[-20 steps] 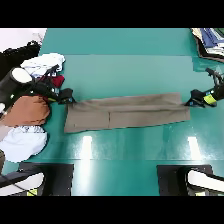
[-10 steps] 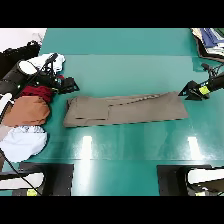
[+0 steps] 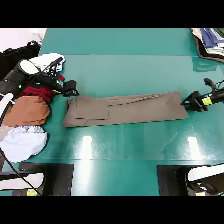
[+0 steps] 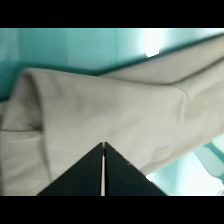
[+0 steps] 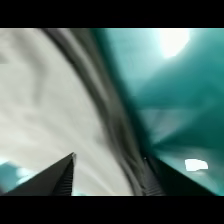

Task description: Fold the shirts.

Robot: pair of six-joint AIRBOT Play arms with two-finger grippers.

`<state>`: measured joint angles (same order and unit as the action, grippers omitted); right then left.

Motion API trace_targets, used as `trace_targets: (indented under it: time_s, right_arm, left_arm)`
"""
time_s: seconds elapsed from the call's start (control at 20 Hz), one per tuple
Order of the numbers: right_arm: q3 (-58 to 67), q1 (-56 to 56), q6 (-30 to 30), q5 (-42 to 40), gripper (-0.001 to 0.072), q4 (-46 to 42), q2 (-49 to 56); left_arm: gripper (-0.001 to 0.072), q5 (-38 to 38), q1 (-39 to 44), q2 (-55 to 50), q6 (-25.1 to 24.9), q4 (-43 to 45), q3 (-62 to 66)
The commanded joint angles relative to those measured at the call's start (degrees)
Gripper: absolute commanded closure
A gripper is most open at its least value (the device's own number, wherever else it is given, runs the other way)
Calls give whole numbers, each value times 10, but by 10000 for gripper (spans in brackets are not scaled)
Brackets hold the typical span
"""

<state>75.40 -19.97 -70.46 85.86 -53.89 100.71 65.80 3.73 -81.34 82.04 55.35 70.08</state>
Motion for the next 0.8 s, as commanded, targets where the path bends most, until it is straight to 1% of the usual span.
trace_targets:
  time_s: [0.0,0.1,0.15,0.2,0.3,0.35,0.4,0.6,0.75]
  right_arm:
    - [-4,21,52,10,355,64,46]
    - [-4,43,81,12,582,63,46]
    - [-4,47,89,11,659,63,38]
    - [-4,46,91,11,699,63,26]
    - [-4,46,90,18,700,63,-16]
    - [-4,46,77,22,700,63,-41]
    - [-4,47,48,23,700,64,-70]
    - [44,93,-9,34,700,64,-162]
    - [104,147,-46,34,699,65,-204]
  left_arm:
    - [682,-23,42,-2,0,-3,-2]
    - [682,-54,78,-8,19,-7,-1]
    - [683,-68,99,-14,37,-11,1]
    - [683,-83,121,-23,41,-21,2]
    - [683,-114,169,-53,41,-34,21]
    - [683,-123,193,-75,41,-37,43]
    - [683,-127,215,-100,41,-41,69]
    - [683,-118,289,-219,51,-50,192]
    - [683,-107,319,-282,66,-53,250]
